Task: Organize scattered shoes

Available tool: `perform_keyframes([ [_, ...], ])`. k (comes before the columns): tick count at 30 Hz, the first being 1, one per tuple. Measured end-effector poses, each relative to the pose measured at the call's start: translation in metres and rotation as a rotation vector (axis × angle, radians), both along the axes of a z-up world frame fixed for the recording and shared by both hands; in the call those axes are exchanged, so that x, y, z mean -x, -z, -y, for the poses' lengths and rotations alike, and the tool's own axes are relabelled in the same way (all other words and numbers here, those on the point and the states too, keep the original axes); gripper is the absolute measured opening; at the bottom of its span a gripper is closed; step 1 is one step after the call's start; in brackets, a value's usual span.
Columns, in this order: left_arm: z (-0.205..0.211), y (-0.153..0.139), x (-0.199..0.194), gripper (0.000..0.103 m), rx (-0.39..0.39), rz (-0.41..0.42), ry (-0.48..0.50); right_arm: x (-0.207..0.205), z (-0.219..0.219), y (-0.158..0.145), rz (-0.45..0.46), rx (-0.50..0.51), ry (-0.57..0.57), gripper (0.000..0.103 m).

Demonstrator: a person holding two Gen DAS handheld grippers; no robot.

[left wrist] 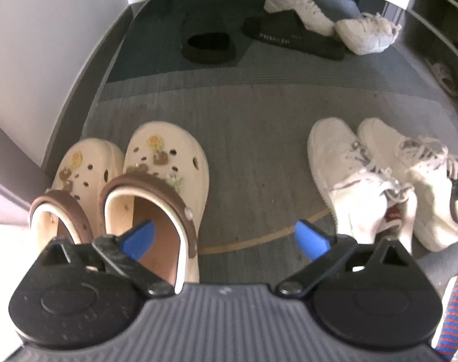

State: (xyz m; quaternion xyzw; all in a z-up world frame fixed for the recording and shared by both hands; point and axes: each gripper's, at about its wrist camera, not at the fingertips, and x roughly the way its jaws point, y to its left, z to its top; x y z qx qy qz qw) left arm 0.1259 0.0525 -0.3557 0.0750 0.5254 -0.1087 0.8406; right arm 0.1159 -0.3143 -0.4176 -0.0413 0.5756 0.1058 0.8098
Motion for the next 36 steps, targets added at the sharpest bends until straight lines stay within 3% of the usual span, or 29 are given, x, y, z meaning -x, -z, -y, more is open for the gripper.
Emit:
perform_keyframes([
  [2,0.005,0.003,0.0,0.101,-0.016,0.0,0.018,0.002,0.003,0.001,0.02,-0.021,0.015,0.037],
  [3,0.008,0.004,0.0,0.101,-0.023,0.002,0.026,0.002,0.005,0.001,0.024,-0.025,0.03,0.02],
  [4,0.009,0.004,0.0,0.101,-0.027,0.002,0.031,0.002,0.011,0.001,0.035,-0.039,0.08,0.019],
  [12,0.006,0.002,0.001,0.101,-0.036,0.018,0.007,0.008,0.039,-0.012,0.031,-0.223,0.345,0.018],
  [17,-0.005,-0.011,-0.002,0.101,0.014,0.078,-0.042,0.02,0.058,-0.023,-0.014,-0.267,0.479,0.018],
  [22,-0.027,-0.024,-0.007,0.101,0.074,0.138,-0.13,0.032,0.064,-0.058,-0.001,-0.285,0.577,0.018],
  [30,-0.054,-0.025,-0.011,0.101,0.148,0.155,-0.204,-0.002,0.016,-0.132,0.016,-0.281,0.506,0.018],
  [36,-0.083,-0.028,-0.012,0.101,0.214,0.169,-0.305,-0.033,-0.043,-0.151,-0.001,-0.305,0.481,0.017],
])
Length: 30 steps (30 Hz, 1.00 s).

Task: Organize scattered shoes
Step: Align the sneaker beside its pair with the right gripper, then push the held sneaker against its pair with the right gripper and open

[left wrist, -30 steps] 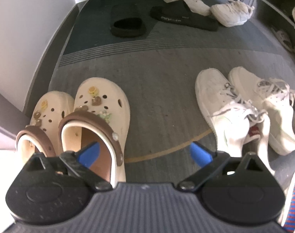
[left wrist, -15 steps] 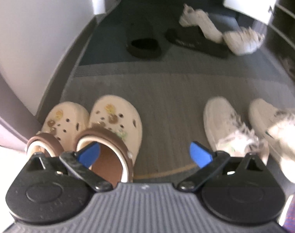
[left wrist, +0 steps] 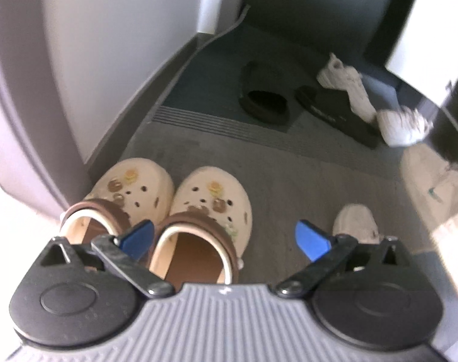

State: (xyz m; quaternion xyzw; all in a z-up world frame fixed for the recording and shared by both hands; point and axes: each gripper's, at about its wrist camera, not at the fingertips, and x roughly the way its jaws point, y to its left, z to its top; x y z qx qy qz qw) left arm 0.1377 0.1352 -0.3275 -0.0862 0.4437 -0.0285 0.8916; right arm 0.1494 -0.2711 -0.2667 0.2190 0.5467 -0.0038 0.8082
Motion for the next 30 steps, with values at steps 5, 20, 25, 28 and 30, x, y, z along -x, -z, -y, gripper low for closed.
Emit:
perform_keyframes([
  [5,-0.019,-0.005,0.005,0.101,-0.015,0.046,-0.076,-0.023,-0.055,0.012,-0.016,-0.025,-0.011,0.017],
  [20,-0.05,0.0,0.018,0.101,0.047,0.044,-0.193,-0.015,-0.176,0.103,-0.018,0.03,0.015,0.015],
  [25,-0.055,-0.001,0.019,0.101,0.053,0.061,-0.231,-0.003,-0.199,0.117,0.03,0.122,-0.022,0.015],
  [28,-0.05,-0.002,0.019,0.101,0.045,0.065,-0.214,0.001,-0.2,0.134,-0.004,0.102,-0.025,0.015],
  [30,-0.047,-0.002,0.02,0.101,0.039,0.066,-0.203,0.005,-0.2,0.143,-0.029,0.086,-0.041,0.015],
])
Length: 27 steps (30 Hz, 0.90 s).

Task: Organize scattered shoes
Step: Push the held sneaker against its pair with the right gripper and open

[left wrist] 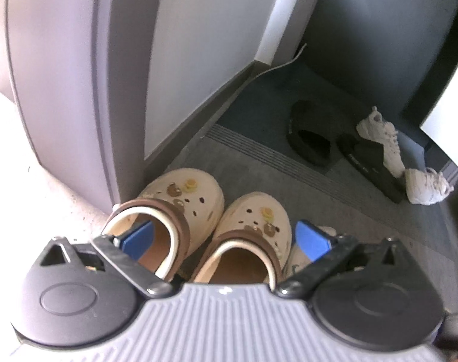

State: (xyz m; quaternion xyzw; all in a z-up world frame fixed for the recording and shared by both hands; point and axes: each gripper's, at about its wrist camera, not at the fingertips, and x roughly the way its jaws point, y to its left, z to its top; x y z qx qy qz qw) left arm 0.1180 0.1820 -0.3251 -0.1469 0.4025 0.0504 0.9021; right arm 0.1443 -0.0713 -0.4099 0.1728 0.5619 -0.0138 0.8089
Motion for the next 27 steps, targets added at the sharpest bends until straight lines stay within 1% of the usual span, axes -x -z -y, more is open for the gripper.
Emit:
perform_keyframes([
  [3,0.004,0.0,0.001,0.101,-0.003,-0.002,0.01,0.002,0.0,-0.002,0.024,-0.013,-0.041,0.019],
  [6,0.007,-0.001,0.001,0.101,-0.005,0.0,0.014,-0.003,0.01,-0.002,-0.006,-0.07,-0.069,0.022],
  [8,0.008,-0.001,0.002,0.101,-0.008,0.005,0.011,-0.003,0.017,-0.01,-0.006,-0.088,-0.093,0.025],
  [10,0.008,-0.001,0.002,0.101,-0.005,0.009,0.002,0.001,0.02,-0.018,0.013,-0.077,-0.102,0.035],
  [11,0.008,-0.001,0.001,0.101,-0.002,0.01,-0.003,0.002,0.021,-0.022,0.022,-0.071,-0.107,0.037],
  [13,0.009,-0.001,0.001,0.101,0.01,0.013,-0.01,0.009,0.022,-0.026,0.03,-0.077,-0.11,0.045],
  [14,0.009,-0.001,0.0,0.101,0.016,0.014,-0.009,0.013,0.023,-0.026,0.031,-0.084,-0.109,0.045],
  [16,0.011,-0.001,0.001,0.101,0.037,0.015,0.002,0.022,0.023,-0.026,0.034,-0.093,-0.111,0.045],
  [17,0.011,-0.002,0.001,0.101,0.043,0.016,0.008,0.025,0.019,-0.024,0.039,-0.075,-0.123,0.045],
  [18,0.011,-0.002,0.002,0.101,0.044,0.016,0.01,0.028,0.016,-0.021,0.049,-0.059,-0.138,0.042],
  [19,0.011,-0.002,0.004,0.101,0.043,0.016,0.012,0.029,0.01,-0.018,0.07,-0.045,-0.16,0.031],
  [20,0.01,-0.002,0.005,0.101,0.042,0.015,0.009,0.031,0.005,-0.015,0.091,-0.032,-0.183,0.025],
  [21,0.008,-0.001,0.005,0.101,0.045,0.014,0.001,0.032,0.0,-0.012,0.108,-0.019,-0.197,0.022],
  [22,0.007,0.0,0.006,0.101,0.049,0.01,-0.006,0.031,-0.001,-0.009,0.112,-0.013,-0.185,0.022],
  [25,0.003,0.003,0.005,0.101,0.066,-0.007,-0.026,0.028,0.0,0.0,0.106,-0.039,-0.123,0.023],
  [27,0.002,0.005,0.004,0.101,0.072,-0.015,-0.031,0.024,0.0,0.002,0.109,-0.055,-0.103,0.023],
])
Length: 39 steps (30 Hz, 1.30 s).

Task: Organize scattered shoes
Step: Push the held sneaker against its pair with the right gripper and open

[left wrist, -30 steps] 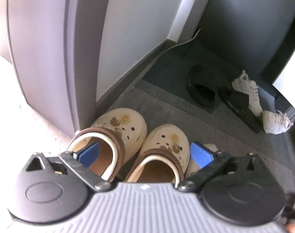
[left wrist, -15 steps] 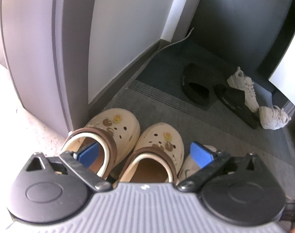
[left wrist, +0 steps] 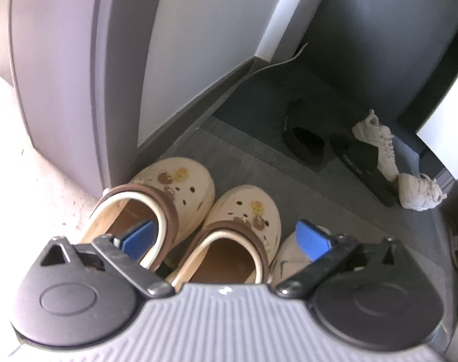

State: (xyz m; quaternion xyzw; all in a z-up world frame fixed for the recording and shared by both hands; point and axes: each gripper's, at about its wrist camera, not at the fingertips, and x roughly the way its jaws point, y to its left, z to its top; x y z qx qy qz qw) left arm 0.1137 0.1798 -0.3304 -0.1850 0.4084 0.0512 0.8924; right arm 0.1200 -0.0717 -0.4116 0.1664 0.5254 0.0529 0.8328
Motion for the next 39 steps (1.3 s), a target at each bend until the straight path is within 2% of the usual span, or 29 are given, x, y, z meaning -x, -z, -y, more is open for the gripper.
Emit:
perform_keyframes([
  [6,0.009,-0.001,-0.001,0.101,-0.022,0.011,0.027,0.004,-0.007,-0.004,0.026,-0.039,-0.056,0.022],
  [13,0.01,-0.002,-0.001,0.101,-0.022,0.006,0.019,0.005,0.001,-0.002,-0.007,-0.106,-0.065,0.024],
  [20,0.012,-0.003,-0.002,0.101,-0.023,0.015,0.027,0.017,0.023,-0.053,0.057,-0.045,-0.092,0.03],
  [24,0.014,-0.004,-0.002,0.101,-0.02,0.022,0.032,0.024,0.043,-0.067,0.042,-0.023,-0.03,0.03],
  [27,0.014,-0.005,-0.001,0.101,-0.013,0.021,0.035,0.027,0.056,-0.057,-0.027,0.032,0.018,0.03],
  [30,0.013,-0.005,0.001,0.101,-0.011,0.02,0.036,0.025,0.059,-0.036,-0.109,0.008,0.018,0.03],
  [34,0.01,-0.005,0.002,0.101,-0.002,0.015,0.033,0.016,0.054,-0.017,-0.122,0.063,0.013,0.03],
  [36,0.009,-0.005,0.002,0.101,0.0,0.011,0.028,0.01,0.052,-0.004,-0.137,0.046,0.025,0.03],
  [39,0.008,-0.003,0.0,0.101,0.004,0.003,0.025,0.011,0.046,-0.002,-0.109,0.075,0.001,0.021],
])
